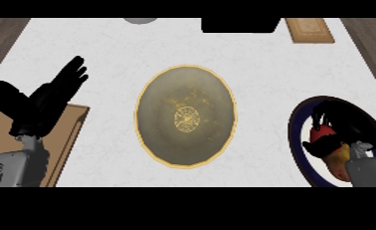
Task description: Pick the tomato from the plate and place it in the bowl
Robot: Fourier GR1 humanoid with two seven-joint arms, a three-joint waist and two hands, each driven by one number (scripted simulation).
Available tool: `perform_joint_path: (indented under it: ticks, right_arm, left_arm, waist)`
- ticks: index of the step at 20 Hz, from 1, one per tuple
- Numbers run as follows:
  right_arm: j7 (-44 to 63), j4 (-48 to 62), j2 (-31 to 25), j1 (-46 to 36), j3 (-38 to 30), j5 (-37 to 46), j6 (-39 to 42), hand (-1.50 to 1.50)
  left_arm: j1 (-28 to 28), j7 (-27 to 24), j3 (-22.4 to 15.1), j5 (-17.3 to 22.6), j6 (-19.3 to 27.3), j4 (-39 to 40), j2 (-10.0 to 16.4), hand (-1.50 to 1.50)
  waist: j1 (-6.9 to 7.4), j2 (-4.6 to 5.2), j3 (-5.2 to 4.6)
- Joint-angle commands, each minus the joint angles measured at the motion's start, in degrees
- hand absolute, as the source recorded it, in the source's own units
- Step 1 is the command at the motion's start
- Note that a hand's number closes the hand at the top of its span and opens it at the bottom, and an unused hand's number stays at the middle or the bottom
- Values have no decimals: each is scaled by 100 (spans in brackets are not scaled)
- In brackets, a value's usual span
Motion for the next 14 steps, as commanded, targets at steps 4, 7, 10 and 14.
perform_joint_path:
  ticks: [4,7,10,14]
  right_arm:
    - [-2649,-649,-1039,386,513,-234,197,150]
    - [-3156,-942,-1330,694,224,-389,124,150]
    - [-3297,-1919,-1636,1245,-123,-664,342,150]
    - [-2766,-3217,-1518,1560,-504,-1045,872,150]
  left_arm:
    - [-200,90,-71,-162,207,99,-104,0]
    - [82,167,-87,-168,192,-226,-94,0]
    - [74,208,-182,-195,264,-278,-242,0]
    - [-238,79,235,63,-81,243,160,0]
  waist:
    - [-102,3,13]
    - [-48,-7,11]
    - [-106,-18,7]
    - [-121,-8,2]
